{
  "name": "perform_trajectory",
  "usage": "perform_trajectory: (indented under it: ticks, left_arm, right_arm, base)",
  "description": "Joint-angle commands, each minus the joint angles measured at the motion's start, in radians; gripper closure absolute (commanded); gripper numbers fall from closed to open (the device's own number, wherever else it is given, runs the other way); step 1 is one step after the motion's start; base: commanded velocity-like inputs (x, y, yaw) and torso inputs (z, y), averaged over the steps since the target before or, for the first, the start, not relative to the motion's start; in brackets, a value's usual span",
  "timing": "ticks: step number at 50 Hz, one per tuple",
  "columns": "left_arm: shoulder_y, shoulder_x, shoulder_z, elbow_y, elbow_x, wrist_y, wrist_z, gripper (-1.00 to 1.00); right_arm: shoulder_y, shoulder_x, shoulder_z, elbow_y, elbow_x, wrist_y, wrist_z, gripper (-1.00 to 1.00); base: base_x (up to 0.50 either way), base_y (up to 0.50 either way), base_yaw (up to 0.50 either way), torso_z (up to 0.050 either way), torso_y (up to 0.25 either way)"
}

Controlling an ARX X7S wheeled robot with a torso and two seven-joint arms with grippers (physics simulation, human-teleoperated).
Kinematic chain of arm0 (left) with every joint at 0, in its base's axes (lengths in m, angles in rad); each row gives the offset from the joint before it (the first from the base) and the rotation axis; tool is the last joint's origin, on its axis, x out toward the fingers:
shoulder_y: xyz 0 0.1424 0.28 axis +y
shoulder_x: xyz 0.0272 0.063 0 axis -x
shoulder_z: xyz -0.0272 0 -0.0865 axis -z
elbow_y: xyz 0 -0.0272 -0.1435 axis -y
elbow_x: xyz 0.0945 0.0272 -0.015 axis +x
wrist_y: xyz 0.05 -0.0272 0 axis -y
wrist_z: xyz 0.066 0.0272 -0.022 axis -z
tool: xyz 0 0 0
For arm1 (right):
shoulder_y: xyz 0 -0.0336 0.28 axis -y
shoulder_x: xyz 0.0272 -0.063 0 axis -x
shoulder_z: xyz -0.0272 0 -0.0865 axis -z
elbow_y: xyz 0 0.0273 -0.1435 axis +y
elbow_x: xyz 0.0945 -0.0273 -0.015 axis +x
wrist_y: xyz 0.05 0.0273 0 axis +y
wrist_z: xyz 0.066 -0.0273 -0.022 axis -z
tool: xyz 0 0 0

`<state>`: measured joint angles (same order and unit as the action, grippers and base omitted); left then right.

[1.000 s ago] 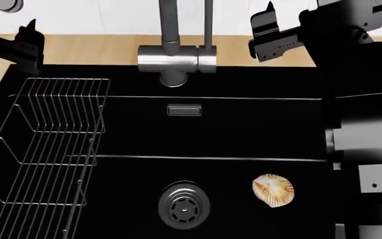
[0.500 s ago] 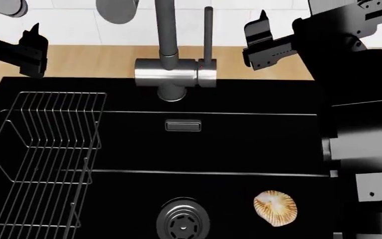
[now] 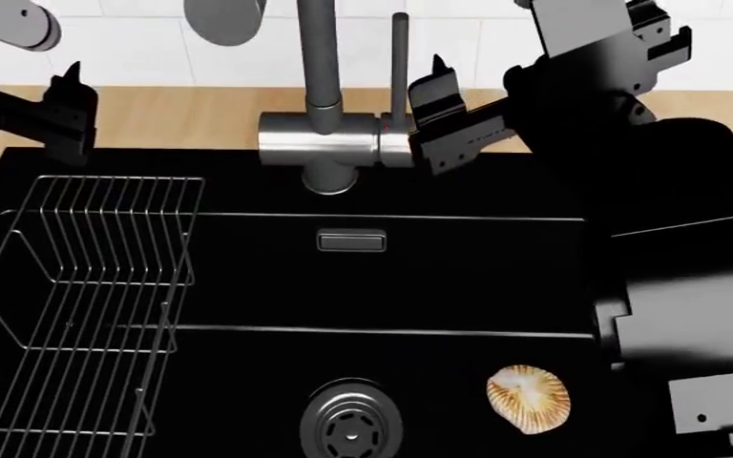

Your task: Turn on the sink faucet.

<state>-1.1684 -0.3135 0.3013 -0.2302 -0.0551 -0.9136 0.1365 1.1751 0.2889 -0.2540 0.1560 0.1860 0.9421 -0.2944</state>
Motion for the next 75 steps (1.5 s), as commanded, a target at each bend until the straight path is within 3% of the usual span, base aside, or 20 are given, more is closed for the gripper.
perform_trajectory:
  ticks: [1,38,62,67,75]
  left_arm:
    - [0.009,0.002,-0.017,0.013,-0.012,-0.002,0.004,-1.00]
    - [0.032,-0.009,-0.001,0.006,-0.019,-0.032,0.004,-1.00]
    - [0.052,-0.041,-0.018,0.040,-0.032,-0.040,0.008,-1.00]
    - [0.054,-0.010,-0.011,0.064,-0.037,-0.061,-0.004,-1.00]
    - [0.048,-0.028,-0.011,0.062,-0.041,-0.057,0.009,-1.00]
  right_arm:
    - [-0.004,-0.029,0.009,-0.007,0.030,0.016,-0.029,-1.00]
    - [0.145,-0.147,-0.016,0.465,0.017,-0.233,-0.044,-1.00]
    - [0.345,-0.273,-0.032,1.140,-0.007,-0.654,-0.036,-1.00]
    - [0.344,-0.281,-0.041,1.150,-0.009,-0.669,-0.017,-1.00]
    - [0.335,-0.271,-0.029,1.148,-0.011,-0.672,0.024,-1.00]
  base:
    - [0.00,0.00,0.00,0.000,0.000]
    - [0.00,0.00,0.00,0.000,0.000]
    - [0.00,0.00,0.00,0.000,0.000]
    - [0.00,0.00,0.00,0.000,0.000]
    - [0.00,0.00,0.00,0.000,0.000]
